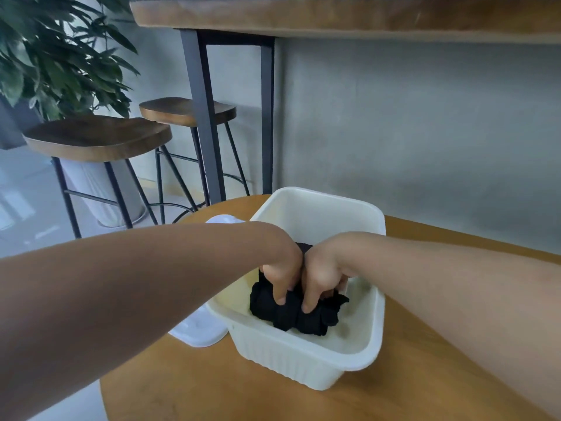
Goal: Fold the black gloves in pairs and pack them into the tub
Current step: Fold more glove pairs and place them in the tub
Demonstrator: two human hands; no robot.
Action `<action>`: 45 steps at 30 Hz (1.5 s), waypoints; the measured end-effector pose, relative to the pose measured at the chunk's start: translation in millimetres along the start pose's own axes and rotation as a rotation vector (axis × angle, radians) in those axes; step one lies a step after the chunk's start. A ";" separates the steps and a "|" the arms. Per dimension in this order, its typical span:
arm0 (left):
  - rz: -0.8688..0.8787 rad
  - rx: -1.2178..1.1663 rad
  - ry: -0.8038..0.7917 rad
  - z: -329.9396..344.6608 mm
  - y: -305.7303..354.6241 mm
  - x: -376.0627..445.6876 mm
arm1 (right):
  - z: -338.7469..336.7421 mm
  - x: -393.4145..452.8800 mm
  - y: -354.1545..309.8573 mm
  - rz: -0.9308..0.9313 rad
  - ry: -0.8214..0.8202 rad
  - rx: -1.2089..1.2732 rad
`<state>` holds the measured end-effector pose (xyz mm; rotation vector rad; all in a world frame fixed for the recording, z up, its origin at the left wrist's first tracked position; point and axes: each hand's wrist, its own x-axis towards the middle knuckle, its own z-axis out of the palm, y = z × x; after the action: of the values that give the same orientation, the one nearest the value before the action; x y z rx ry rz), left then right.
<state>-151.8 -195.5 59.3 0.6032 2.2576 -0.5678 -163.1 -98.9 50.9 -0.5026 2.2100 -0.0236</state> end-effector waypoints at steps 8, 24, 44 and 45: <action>-0.052 -0.063 0.105 10.5 -1.3 13.2 | 9.8 8.5 -2.5 0.030 0.085 -0.166; -0.080 -0.139 0.202 13.1 -4.0 14.2 | 0.9 -8.2 -5.0 0.032 0.154 -0.164; -0.296 -0.282 0.716 -40.6 26.3 -75.6 | -0.3 -120.7 29.4 0.076 0.897 0.297; -0.292 -0.302 0.779 -48.0 38.9 -75.0 | 8.9 -131.5 38.3 0.087 0.946 0.337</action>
<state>-107.6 -156.9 136.8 0.3712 3.1207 -0.1063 -96.0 -14.6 136.0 -0.2086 3.0471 -0.7028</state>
